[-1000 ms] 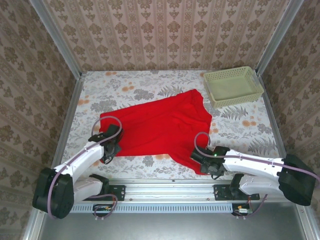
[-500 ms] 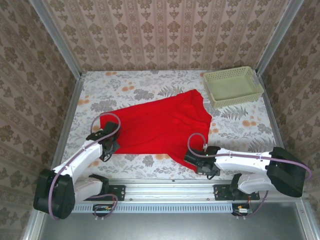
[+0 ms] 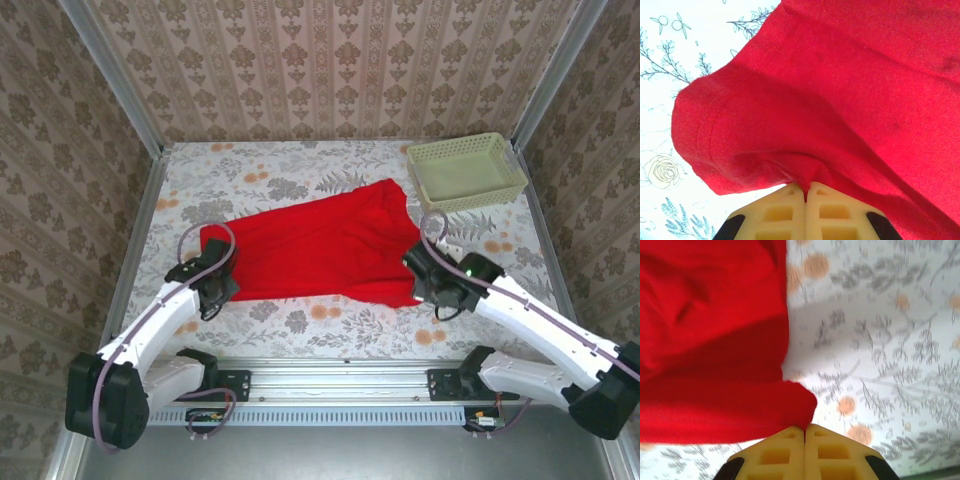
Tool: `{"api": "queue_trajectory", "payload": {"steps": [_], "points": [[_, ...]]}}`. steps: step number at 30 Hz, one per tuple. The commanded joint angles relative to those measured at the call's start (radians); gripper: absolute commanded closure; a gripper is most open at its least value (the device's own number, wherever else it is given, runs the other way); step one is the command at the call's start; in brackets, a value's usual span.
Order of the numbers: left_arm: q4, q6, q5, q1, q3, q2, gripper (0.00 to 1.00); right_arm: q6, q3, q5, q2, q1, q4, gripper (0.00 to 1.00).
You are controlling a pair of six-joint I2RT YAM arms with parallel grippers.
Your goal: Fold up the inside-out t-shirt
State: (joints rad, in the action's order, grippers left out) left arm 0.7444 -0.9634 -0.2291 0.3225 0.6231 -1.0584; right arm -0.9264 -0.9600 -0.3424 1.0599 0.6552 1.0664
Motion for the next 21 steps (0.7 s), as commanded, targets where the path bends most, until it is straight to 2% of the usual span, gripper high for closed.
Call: {"api": "queue_trajectory", "payload": {"steps": [1,5,9,16,21], "points": [[-0.040,0.051,0.060,-0.069,0.072,-0.047,1.00,0.241,-0.175,0.045,0.123,-0.093,-0.097,1.00],[-0.081,0.099,0.101,-0.152,0.156,-0.134,1.00,0.333,-0.394,0.084,0.323,-0.166,-0.164,1.00],[-0.090,0.148,0.131,-0.215,0.254,-0.246,1.00,0.391,-0.624,0.077,0.567,-0.208,-0.158,1.00],[-0.118,0.173,0.165,-0.265,0.343,-0.389,1.00,0.453,-0.951,0.066,0.861,-0.238,-0.136,1.00],[-0.129,0.192,0.178,-0.294,0.377,-0.460,1.00,0.472,-1.194,0.049,1.056,-0.245,-0.059,1.00]]}}
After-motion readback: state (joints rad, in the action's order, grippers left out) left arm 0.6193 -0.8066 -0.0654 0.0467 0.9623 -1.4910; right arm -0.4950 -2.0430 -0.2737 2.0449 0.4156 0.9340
